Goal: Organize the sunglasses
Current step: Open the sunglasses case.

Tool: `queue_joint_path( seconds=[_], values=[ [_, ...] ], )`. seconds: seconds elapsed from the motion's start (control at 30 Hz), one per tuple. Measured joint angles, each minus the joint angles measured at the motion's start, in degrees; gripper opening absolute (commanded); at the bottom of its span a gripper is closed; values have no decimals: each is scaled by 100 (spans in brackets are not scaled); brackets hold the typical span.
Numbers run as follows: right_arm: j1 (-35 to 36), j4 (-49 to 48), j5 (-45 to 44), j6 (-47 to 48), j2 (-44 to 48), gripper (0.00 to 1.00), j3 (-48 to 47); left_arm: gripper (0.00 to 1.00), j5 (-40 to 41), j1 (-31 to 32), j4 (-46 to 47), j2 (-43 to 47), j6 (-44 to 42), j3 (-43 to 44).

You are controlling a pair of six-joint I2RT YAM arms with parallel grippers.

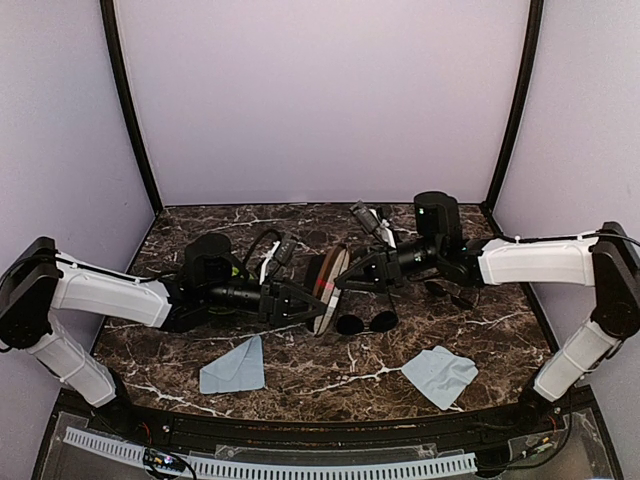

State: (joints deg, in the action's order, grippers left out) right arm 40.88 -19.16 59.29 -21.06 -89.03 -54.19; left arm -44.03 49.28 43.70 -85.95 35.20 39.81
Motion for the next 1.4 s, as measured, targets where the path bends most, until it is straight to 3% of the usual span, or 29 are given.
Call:
queue_joint_path(
  seconds=[0.17,0.47,0.87,1.4],
  values=[
    [0,-4,-11,-52,-98,33,-2,0,59,-20,-144,50,-13,-26],
    [-7,-87,85,2,-129,27,63,0,50,-26,-63,59,15,-98],
    [-81,-247,446,234,-219,27,129,0,-94,-26,153,59,129,-179],
    [-284,-369,398,-918,-1003,36,133,0,984,-52,-1224,376,-651,-227]
  ],
)
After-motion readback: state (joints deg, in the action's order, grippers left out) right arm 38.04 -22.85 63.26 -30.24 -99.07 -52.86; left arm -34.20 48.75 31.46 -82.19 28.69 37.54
